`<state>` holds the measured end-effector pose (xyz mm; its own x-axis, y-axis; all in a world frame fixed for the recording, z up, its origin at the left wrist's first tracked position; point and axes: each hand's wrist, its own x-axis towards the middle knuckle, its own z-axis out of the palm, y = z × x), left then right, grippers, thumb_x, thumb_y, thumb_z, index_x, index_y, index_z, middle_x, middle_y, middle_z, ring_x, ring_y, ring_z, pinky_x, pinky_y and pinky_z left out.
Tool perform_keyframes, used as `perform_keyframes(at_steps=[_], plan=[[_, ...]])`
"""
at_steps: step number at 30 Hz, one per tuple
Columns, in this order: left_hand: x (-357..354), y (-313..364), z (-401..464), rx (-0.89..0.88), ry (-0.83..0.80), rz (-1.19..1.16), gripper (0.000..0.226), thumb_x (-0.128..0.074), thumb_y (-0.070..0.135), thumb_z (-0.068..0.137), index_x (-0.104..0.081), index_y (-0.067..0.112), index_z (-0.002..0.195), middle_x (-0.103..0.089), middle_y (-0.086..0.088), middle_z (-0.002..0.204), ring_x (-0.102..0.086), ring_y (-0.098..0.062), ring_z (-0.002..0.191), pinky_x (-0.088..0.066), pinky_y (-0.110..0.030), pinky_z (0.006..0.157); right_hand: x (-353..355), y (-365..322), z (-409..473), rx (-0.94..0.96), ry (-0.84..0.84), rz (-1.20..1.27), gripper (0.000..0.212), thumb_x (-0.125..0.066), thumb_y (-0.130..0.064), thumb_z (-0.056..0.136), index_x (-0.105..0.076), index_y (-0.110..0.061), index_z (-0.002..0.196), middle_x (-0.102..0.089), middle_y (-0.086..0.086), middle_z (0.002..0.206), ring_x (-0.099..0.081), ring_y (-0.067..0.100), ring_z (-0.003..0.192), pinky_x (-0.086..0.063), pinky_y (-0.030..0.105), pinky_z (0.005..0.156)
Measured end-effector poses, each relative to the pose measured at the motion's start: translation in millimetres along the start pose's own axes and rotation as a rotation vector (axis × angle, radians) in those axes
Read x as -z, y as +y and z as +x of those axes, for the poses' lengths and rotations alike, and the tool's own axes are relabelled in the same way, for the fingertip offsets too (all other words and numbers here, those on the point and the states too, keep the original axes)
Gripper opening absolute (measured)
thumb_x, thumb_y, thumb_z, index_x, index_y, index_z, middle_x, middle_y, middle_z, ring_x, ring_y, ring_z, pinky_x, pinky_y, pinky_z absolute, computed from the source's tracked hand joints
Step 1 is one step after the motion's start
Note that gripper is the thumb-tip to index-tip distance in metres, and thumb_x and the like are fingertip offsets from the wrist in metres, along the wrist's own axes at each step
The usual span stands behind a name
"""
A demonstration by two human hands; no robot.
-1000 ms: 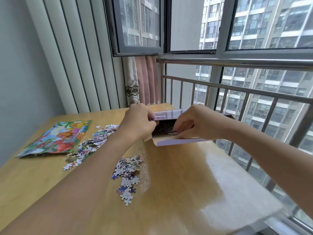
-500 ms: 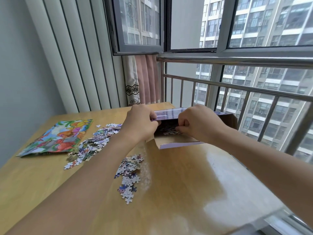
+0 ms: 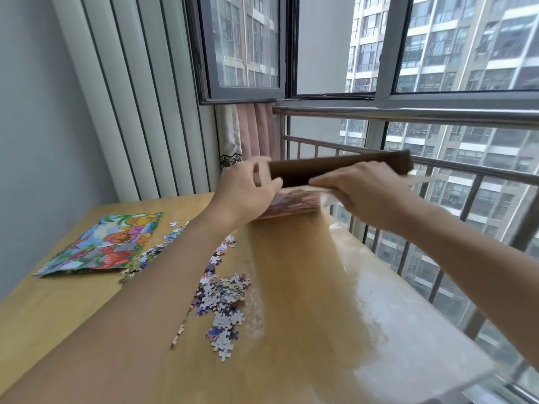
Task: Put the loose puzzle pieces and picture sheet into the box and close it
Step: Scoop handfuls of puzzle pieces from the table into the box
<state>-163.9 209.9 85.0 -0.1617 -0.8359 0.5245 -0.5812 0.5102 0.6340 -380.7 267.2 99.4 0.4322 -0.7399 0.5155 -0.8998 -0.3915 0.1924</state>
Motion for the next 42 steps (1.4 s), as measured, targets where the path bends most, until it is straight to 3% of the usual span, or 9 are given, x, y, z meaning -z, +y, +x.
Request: perform_keyframes(at_steps=[5,10,18,24,28,31,35,38,42], plan=[[3,1,4,0.025,-0.026,-0.15,0.031,-0.056,0.044,0.095,-0.057,0.031,0.123,-0.065,0.011,0.109,-0.063,-0.017,0.104,-0.057,-0.044,0.089,21,6,15,0.012,0.107,0.006,0.027,-0.058,-0.023,0.1,-0.071,-0.028,0.123,-0.075,-0.003,0.115,-0.073,0.021,0.097,-0.057,0.036,0.084],[4,-3,0,0.045,-0.001,-0.195,0.015,-0.059,0.037,0.095,-0.061,0.034,0.109,-0.067,0.014,0.095,-0.067,-0.015,0.092,-0.058,-0.044,0.085,11,5,10,0.013,0.083,0.043,0.026,-0.06,-0.02,0.098,-0.073,-0.026,0.121,-0.074,-0.004,0.117,-0.072,0.017,0.101,-0.059,0.04,0.089],[-27,-36,-32,0.115,-0.418,0.076,0.02,-0.057,0.011,0.09,-0.074,0.022,0.09,-0.071,0.0,0.087,-0.068,-0.014,0.077,-0.06,-0.039,0.079,-51,-10,-30,-0.033,-0.604,-0.072,0.014,-0.055,-0.016,0.088,-0.061,-0.027,0.082,-0.061,-0.005,0.078,-0.058,0.02,0.069,-0.052,0.038,0.065],[-24,-73,-48,0.185,-0.451,0.052,0.009,-0.064,0.021,0.093,-0.072,0.022,0.088,-0.069,0.002,0.085,-0.066,-0.015,0.079,-0.059,-0.036,0.076,-75,-33,-42,0.01,-0.919,0.098,0.019,-0.068,-0.02,0.083,-0.07,-0.032,0.097,-0.064,-0.011,0.086,-0.055,0.013,0.077,-0.048,0.032,0.067],[5,-113,-56,0.243,-0.272,0.1,0.007,-0.067,0.025,0.091,-0.073,0.023,0.087,-0.071,0.003,0.084,-0.066,-0.012,0.071,-0.057,-0.03,0.067,-85,-66,-17,-0.052,-0.697,0.538,0.024,-0.073,-0.017,0.084,-0.076,-0.029,0.104,-0.074,-0.013,0.091,-0.067,0.002,0.081,-0.055,0.023,0.077],[31,-153,-69,0.322,-0.115,0.232,0.014,-0.068,0.035,0.089,-0.071,0.026,0.099,-0.071,0.003,0.103,-0.067,-0.013,0.08,-0.054,-0.027,0.071,-96,-105,14,-0.134,-0.624,0.781,0.067,-0.088,-0.034,0.075,-0.058,-0.029,0.134,-0.068,-0.008,0.124,-0.067,0.006,0.103,-0.056,0.021,0.086],[52,-204,-98,0.418,-0.044,0.433,0.059,-0.067,0.053,0.084,-0.056,0.024,0.135,-0.055,-0.004,0.14,-0.054,-0.028,0.124,-0.045,-0.039,0.103,-123,-152,37,-0.141,-0.968,0.305,0.136,-0.093,-0.054,0.056,-0.009,-0.022,0.159,-0.035,0.008,0.156,-0.056,0.03,0.125,-0.057,0.021,0.059],[52,-227,-124,0.495,-0.024,0.401,0.071,-0.06,0.066,0.083,-0.053,0.024,0.139,-0.049,-0.004,0.145,-0.043,-0.029,0.133,-0.039,-0.04,0.109,-136,-163,44,-0.183,-1.019,0.197,0.151,-0.091,-0.064,0.048,0.002,-0.024,0.159,-0.025,0.013,0.16,-0.045,0.036,0.136,-0.049,0.042,0.1],[46,-237,-139,0.437,-0.139,0.283,0.059,-0.049,0.062,0.093,-0.053,0.027,0.139,-0.048,0.0,0.146,-0.039,-0.023,0.136,-0.033,-0.038,0.113,-145,-162,52,-0.196,-0.977,0.304,0.143,-0.092,-0.065,0.046,-0.007,-0.04,0.158,-0.03,0.007,0.155,-0.05,0.03,0.133,-0.047,0.044,0.104]])
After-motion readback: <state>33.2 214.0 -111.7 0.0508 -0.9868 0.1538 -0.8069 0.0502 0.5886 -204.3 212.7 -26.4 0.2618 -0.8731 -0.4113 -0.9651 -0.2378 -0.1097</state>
